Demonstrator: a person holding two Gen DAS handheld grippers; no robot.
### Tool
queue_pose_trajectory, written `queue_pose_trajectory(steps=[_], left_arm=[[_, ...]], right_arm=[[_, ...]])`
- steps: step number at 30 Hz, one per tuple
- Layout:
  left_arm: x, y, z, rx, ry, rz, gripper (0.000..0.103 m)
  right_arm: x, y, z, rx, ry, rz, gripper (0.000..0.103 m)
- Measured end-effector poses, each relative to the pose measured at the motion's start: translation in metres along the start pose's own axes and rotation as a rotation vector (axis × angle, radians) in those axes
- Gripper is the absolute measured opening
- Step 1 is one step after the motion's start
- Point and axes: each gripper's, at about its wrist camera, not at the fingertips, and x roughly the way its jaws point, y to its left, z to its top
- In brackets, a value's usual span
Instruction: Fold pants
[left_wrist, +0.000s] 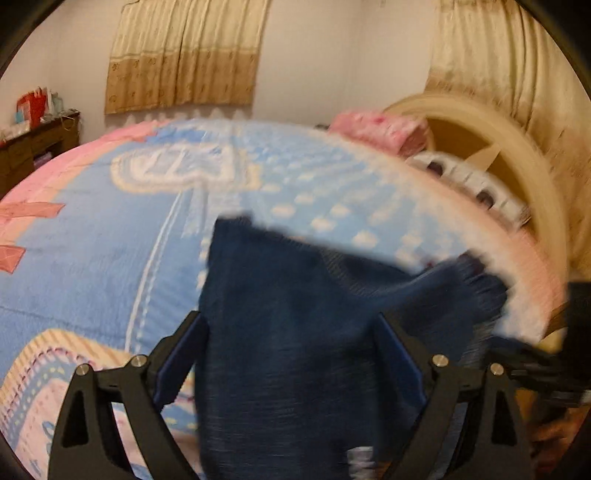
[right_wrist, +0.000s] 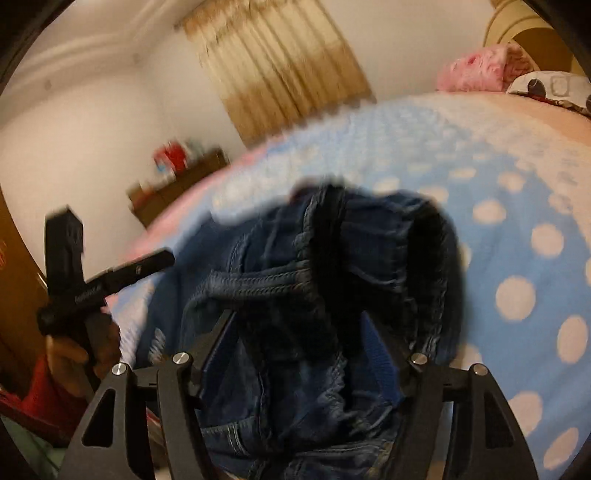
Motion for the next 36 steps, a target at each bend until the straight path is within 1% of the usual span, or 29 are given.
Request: queue_pose_trajectory(steps=[1,2,3,4,5,6,8,10,11,12,13,14,15,17,20,22,24,25,27,28,29,30,31,32,33,34,35,36], left_arm=[[0.009,0.001,-0.006,0.013,0.022,0.029,0.099],[0.016,0.005,-0.012,0.006,0.064,0.038,0.101],[0.024,0.009,-0.017,-0.024,0.091,0.028,0.103],[0.021,0.012,-0.020,-0.040,0.068,0.014,0.103],[0.018,0.008,-0.021,-0.021,0.060,0.023,0.103],[0.019,0.004,-0.021,-0.013,0.061,0.029,0.103],[0.018,0.003,-0.023,-0.018,0.053,0.027,0.103],[0.017,0.003,-0.023,-0.026,0.054,0.020,0.103],[0.016,0.003,-0.023,-0.028,0.057,0.018,0.103],[0.021,0.003,-0.021,-0.028,0.060,0.018,0.103],[0.021,0.003,-0.020,-0.027,0.061,0.018,0.103],[0.020,0.003,-0.021,-0.027,0.061,0.015,0.103],[0.024,0.003,-0.017,-0.027,0.062,0.015,0.103],[0.026,-0.001,-0.016,-0.011,0.060,0.019,0.103],[0.025,-0.005,-0.015,0.002,0.065,0.027,0.103],[0.021,-0.003,-0.012,-0.017,0.086,0.021,0.103],[0.009,0.000,-0.005,-0.037,0.053,0.012,0.103],[0.003,0.001,0.001,-0.041,0.027,0.011,0.103],[-0.006,-0.001,0.013,-0.039,-0.016,0.006,0.103],[-0.006,-0.004,0.019,-0.031,-0.027,0.001,0.103],[-0.002,-0.009,0.026,-0.010,-0.031,0.008,0.103],[0.002,-0.012,0.029,0.002,-0.030,0.018,0.103],[0.008,-0.016,0.033,0.017,-0.024,0.029,0.103],[0.020,-0.018,0.037,0.025,-0.012,0.045,0.103],[0.027,-0.017,0.039,0.021,-0.002,0.059,0.103],[0.037,-0.015,0.039,0.014,0.017,0.081,0.103],[0.051,-0.010,0.038,0.001,0.049,0.112,0.103],[0.061,-0.002,0.036,-0.040,0.084,0.105,0.103]], right_arm=[[-0.006,0.006,-0.005,-0.035,0.007,0.000,0.068],[-0.011,0.010,-0.009,-0.060,0.017,0.004,0.068],[-0.017,0.015,-0.014,-0.090,0.030,0.004,0.068],[-0.023,0.019,-0.022,-0.124,0.051,-0.006,0.068],[-0.024,0.019,-0.027,-0.133,0.065,-0.019,0.068],[-0.023,0.019,-0.028,-0.132,0.070,-0.025,0.067],[-0.023,0.014,-0.028,-0.094,0.054,-0.006,0.066],[-0.022,0.003,-0.018,-0.008,0.010,0.057,0.066],[-0.018,-0.002,-0.013,0.031,-0.003,0.085,0.057],[-0.017,-0.005,-0.011,0.060,-0.005,0.100,0.031],[-0.015,-0.006,-0.011,0.054,0.016,0.076,0.015],[-0.012,-0.006,-0.011,0.036,0.045,0.033,0.004],[-0.012,-0.007,-0.013,0.020,0.081,-0.001,0.004],[-0.021,-0.014,-0.027,0.020,0.117,-0.015,0.004],[-0.031,-0.024,-0.034,0.077,0.093,0.001,0.003],[-0.039,-0.022,-0.030,0.087,0.059,-0.018,0.004],[-0.054,-0.008,-0.021,0.021,-0.012,-0.137,0.005],[-0.062,0.002,-0.014,-0.034,-0.065,-0.163,0.005],[-0.067,0.020,0.003,-0.101,-0.148,-0.144,0.005],[-0.065,0.026,0.010,-0.119,-0.160,-0.117,0.005],[-0.055,0.035,0.019,-0.147,-0.152,-0.084,0.005],[-0.046,0.040,0.024,-0.171,-0.140,-0.081,0.005],[-0.029,0.047,0.030,-0.221,-0.110,-0.102,0.005],[-0.012,0.050,0.033,-0.259,-0.071,-0.141,0.005],[0.007,0.047,0.034,-0.286,-0.018,-0.203,0.004],[0.028,0.036,0.036,-0.282,0.035,-0.252,0.002],[0.036,0.024,0.037,-0.255,0.019,-0.229,0.001],[0.033,0.014,0.038,-0.228,-0.029,-0.183,0.000]])
